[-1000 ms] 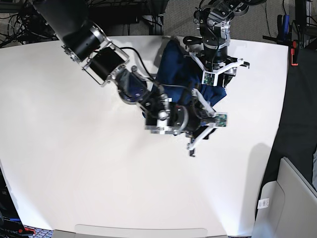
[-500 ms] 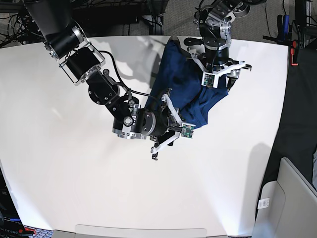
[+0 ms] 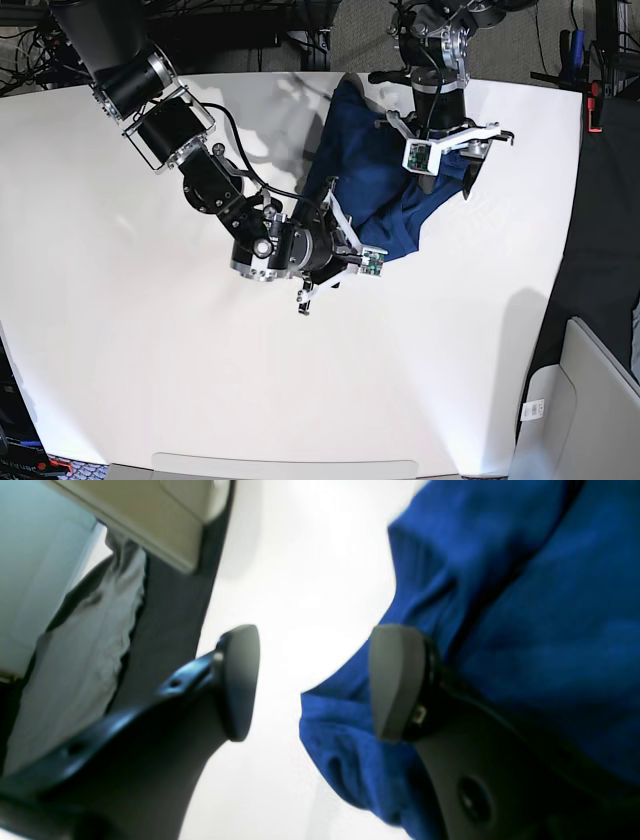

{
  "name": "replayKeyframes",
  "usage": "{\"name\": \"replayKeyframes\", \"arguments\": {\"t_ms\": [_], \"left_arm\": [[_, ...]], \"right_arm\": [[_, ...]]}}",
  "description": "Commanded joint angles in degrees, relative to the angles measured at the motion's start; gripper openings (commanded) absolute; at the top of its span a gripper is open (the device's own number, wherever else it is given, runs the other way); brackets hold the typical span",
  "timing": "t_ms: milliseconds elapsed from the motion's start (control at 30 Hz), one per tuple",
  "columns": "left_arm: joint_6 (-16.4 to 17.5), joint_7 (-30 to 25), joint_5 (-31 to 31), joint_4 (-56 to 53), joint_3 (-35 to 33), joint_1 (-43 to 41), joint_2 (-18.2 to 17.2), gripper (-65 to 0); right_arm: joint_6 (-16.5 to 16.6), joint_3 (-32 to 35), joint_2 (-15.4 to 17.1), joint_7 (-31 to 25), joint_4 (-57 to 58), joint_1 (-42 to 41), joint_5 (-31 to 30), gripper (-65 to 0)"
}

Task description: Fold the T-shirt properly

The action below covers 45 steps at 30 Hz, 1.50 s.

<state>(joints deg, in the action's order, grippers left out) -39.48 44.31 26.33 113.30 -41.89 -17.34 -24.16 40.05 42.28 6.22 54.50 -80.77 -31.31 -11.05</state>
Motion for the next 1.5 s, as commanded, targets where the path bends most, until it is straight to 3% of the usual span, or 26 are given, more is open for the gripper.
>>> {"name": "replayKeyframes", "arguments": {"t_ms": [0, 100, 233, 433, 567, 800, 833, 1033, 1167, 1467], "left_arm": [[-0.5, -1.3, 1.0, 1.6, -0.1, -0.6, -0.2, -30.8], [-0.5, -1.5, 1.0, 2.7, -0.4, -2.3, 0.6, -30.9], [-0.5, -1.5, 1.0, 2.5, -4.7, -2.6, 0.7, -30.9], [-0.5, -1.2, 0.8, 2.2, -9.0, -2.6, 0.7, -30.9], [-0.5, -1.1, 0.8, 0.2, -8.9, -2.3, 0.7, -30.9], [-0.5, -1.1, 0.8, -0.5, -8.7, -2.4, 0.7, -30.9], [-0.5, -1.0, 0.8, -0.5, -8.8, -2.5, 0.7, -30.9], [-0.5, 1.9, 0.8, -0.5, -7.4, -2.6, 0.6, -30.9], [-0.5, 6.8, 0.7, -0.5, -3.5, -2.6, 0.9, -30.9], [-0.5, 7.2, 0.6, -1.9, 2.1, -2.7, 2.1, -30.9]], "right_arm": [[-0.1, -0.4, -2.0, -2.2, 0.5, -2.0, -0.4, -47.5], [-0.1, -0.4, -4.5, -4.6, 6.5, -2.7, -0.3, -47.5], [-0.1, -0.6, -7.2, -11.9, 14.0, -4.0, 0.5, -47.5], [-0.1, -1.0, -13.5, -22.4, 22.9, -4.3, 14.4, -47.5], [-0.1, -2.9, -15.2, -24.7, 23.1, -3.9, 17.5, -47.5], [-0.1, -12.6, -15.2, -24.2, 12.3, -0.2, 17.8, -47.5], [-0.1, -13.2, -13.9, -23.1, 10.0, 0.4, 17.8, -47.5], [-0.1, -13.4, -8.4, -13.5, 3.5, 3.0, 17.8, -47.5], [-0.1, -13.5, -5.8, -13.0, 2.0, 4.9, 17.8, -47.5], [-0.1, -13.5, -5.1, -12.9, 1.8, 5.7, 17.8, -47.5]]}}
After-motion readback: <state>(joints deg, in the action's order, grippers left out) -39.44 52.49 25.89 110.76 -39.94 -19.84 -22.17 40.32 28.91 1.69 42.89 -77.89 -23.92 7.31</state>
